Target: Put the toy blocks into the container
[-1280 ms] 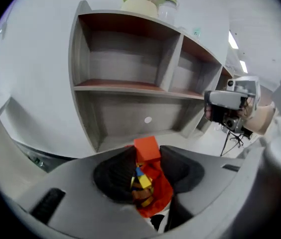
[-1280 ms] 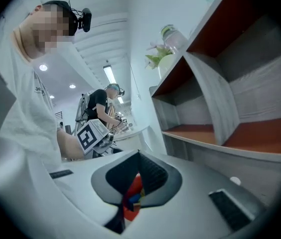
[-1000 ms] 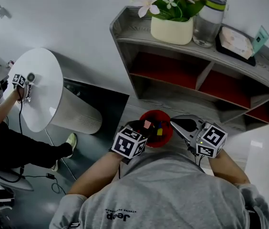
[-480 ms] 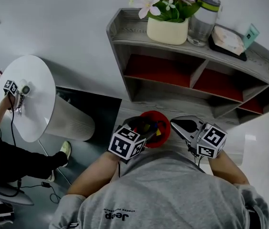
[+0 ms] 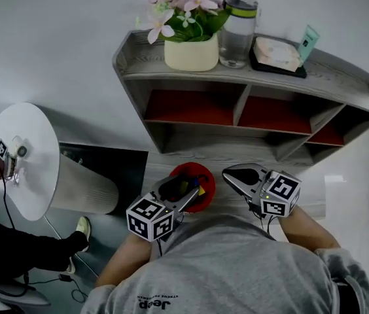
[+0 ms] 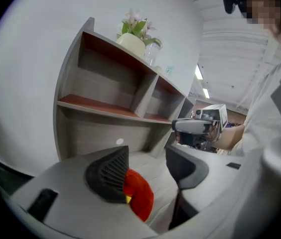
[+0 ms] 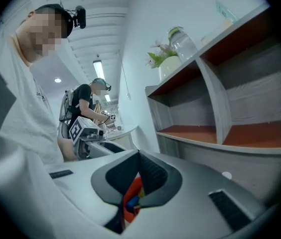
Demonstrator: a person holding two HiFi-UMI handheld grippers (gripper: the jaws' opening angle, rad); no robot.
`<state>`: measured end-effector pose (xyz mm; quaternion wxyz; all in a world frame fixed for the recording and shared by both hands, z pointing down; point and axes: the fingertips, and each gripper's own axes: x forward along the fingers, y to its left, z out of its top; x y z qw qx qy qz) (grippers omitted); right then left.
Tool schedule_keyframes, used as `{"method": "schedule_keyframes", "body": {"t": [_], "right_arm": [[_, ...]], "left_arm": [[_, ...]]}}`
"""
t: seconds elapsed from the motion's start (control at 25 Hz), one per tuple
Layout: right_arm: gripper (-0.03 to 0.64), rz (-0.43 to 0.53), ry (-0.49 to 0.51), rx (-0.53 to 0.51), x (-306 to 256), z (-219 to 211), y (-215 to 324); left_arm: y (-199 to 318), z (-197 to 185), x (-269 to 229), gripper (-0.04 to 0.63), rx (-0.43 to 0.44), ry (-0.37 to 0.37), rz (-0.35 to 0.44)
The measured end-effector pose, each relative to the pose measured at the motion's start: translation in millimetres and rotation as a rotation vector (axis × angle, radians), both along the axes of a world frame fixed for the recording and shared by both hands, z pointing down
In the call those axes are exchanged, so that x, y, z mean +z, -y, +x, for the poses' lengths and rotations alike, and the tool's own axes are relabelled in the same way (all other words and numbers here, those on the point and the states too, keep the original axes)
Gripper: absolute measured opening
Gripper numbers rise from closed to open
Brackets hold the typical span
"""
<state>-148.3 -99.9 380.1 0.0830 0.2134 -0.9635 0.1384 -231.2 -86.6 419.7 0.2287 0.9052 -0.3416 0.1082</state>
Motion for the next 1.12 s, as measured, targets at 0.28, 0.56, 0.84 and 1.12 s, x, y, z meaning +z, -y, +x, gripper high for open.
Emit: {"method": "schedule_keyframes", "body": {"t": [0.28,0.56,0.84,1.12], "right_arm": [[0.011,0.004,0.072,0.048,-21.2,62.6,6.0],[0.011,0.076,0.091,0.083,-44.8,170.6,10.3],[0.008,0.101,0.073,0.176,-36.2,280.7,3.0],[0.007,0.089,0.08,0.206,-25.4,321.2,-0.1]], "left_arm": [[-2.1,32.9,-24.9,0.096,-0.048,-0.105,0.09],[-1.4,105.2,-65.0,0.015,-0.106,-0.179,0.241],[0.6,211.1,-79.0,0.017,-0.04,-0.18,0.298],[-1.6,254.8,-78.3,0.017,0.003,-0.156,0.281]]}}
